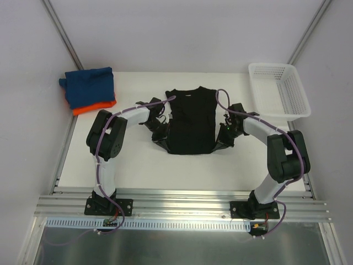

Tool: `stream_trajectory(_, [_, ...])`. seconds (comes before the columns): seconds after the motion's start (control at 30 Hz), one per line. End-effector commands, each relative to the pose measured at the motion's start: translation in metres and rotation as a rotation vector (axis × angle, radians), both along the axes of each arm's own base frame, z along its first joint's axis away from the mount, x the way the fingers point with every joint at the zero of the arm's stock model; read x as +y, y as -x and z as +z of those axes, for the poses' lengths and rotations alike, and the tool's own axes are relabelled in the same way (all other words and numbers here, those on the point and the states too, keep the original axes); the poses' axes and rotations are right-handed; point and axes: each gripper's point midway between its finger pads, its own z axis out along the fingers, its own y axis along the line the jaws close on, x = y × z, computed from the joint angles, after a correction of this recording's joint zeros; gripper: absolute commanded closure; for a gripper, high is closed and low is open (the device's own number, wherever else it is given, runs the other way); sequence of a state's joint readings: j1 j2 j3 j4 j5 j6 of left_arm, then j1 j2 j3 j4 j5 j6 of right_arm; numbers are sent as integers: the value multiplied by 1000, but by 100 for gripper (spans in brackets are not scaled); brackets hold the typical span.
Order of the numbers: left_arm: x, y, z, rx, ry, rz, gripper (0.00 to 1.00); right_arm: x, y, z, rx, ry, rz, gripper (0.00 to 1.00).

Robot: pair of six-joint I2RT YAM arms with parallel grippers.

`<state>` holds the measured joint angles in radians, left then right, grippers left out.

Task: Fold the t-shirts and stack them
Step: Fold the tshirt

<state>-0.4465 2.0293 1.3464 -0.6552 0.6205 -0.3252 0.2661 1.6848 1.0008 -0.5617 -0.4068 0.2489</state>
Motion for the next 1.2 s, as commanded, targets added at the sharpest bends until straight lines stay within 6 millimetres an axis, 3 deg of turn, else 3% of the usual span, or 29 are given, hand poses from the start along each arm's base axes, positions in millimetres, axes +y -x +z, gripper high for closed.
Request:
stream_trajectory(0.0, [-7, -7, 29, -76, 31, -28, 100, 5, -25, 36, -134, -28, 21, 100])
stream_trajectory(0.13, [-8, -13, 47, -129, 51, -46, 100, 11, -34, 57, -183, -58, 30, 99])
stream_trajectory(0.4, [-6, -14, 89, -232, 90, -76, 100, 10, -24, 78, -224, -75, 40, 100])
stream_trajectory(0.8, [-4, -11, 127, -326, 125, -88, 100, 11, -28, 116, -338, -100, 55, 100])
stream_trajectory(0.97, [-6, -17, 136, -357, 136, -94, 100, 15, -45, 141, -412, -121, 47, 100])
stream_trajectory(1.17, [-11, -48, 153, -429, 145, -79, 100, 23, -81, 186, -522, -145, 42, 100])
